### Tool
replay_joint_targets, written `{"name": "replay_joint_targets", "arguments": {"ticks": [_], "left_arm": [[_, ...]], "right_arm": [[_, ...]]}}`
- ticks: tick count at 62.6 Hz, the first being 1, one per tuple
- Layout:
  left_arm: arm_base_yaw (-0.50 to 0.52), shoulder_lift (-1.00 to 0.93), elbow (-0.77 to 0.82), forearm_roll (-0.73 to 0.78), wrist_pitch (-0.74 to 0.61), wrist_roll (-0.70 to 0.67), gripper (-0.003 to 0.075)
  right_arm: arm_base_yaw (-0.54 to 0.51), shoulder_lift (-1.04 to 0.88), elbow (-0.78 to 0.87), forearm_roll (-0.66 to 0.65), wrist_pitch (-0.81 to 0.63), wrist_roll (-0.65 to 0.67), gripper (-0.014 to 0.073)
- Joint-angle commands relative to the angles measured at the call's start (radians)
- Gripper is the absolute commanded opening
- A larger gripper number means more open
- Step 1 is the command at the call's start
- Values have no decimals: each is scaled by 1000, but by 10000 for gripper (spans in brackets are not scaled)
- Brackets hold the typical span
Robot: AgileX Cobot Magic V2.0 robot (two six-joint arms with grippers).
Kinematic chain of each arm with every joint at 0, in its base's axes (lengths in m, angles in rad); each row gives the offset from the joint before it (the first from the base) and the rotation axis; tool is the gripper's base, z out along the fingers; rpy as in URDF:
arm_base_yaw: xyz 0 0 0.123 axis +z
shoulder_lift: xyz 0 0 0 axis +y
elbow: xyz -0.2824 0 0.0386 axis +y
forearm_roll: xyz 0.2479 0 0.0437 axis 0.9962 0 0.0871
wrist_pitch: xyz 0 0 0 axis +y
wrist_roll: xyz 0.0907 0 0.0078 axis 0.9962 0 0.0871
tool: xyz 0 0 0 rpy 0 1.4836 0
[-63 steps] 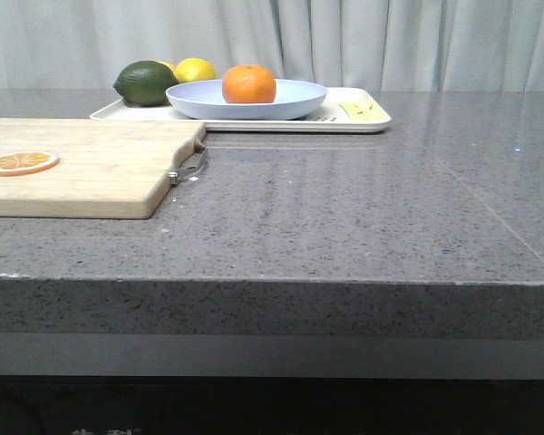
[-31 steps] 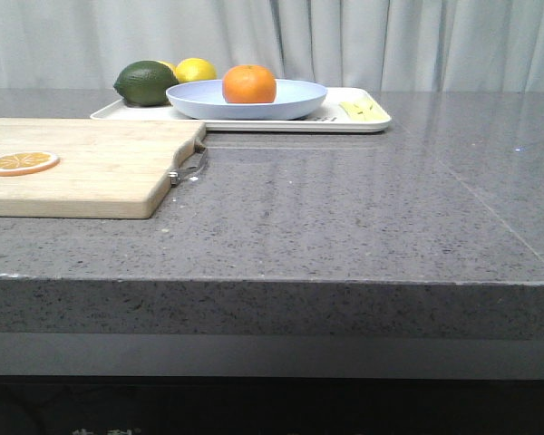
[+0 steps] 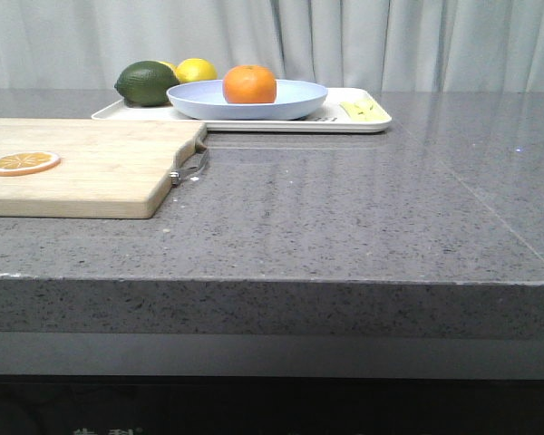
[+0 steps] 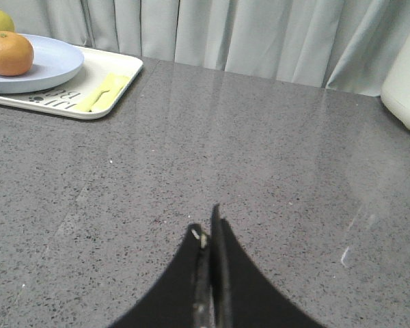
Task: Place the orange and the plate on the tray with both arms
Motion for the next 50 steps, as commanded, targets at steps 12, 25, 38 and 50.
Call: {"name": "replay_joint_targets", "arguments": {"ticks": [12, 25, 38, 50], "left_arm": [[1, -19, 213, -25, -228, -6, -18], [12, -49, 347, -75, -320, -6, -18], [28, -49, 396, -96, -310, -6, -18], [28, -47, 396, -96, -313, -6, -18]], "right_arm": [[-3, 5, -27, -15, -86, -6, -60], [-3, 7, -27, -15, -86, -6, -60], [-3, 7, -27, -15, -86, -6, -60], [-3, 7, -27, -15, -86, -6, -60]]}}
